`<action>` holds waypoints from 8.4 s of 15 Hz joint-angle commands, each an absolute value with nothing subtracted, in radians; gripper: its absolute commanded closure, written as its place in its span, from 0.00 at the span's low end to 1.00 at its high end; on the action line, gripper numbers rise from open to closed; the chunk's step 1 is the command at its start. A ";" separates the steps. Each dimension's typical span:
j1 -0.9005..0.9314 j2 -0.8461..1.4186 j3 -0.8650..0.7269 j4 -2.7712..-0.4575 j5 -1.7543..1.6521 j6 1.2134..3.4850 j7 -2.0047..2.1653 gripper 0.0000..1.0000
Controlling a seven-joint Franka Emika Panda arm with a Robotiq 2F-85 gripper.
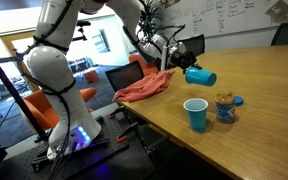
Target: Pour the sweets from the left blue cup onto the table then pick the sweets one at a time and put them in the right blue cup
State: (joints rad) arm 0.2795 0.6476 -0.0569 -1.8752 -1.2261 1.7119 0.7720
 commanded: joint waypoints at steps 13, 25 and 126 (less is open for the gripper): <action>0.253 0.778 0.021 -1.752 -1.513 1.458 0.643 1.00; 0.254 0.812 0.043 -1.721 -1.596 1.330 0.501 1.00; 0.064 0.279 0.251 -2.201 0.108 2.696 0.026 0.00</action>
State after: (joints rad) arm 0.0954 0.4526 0.2115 -2.0781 0.0661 2.7891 0.1308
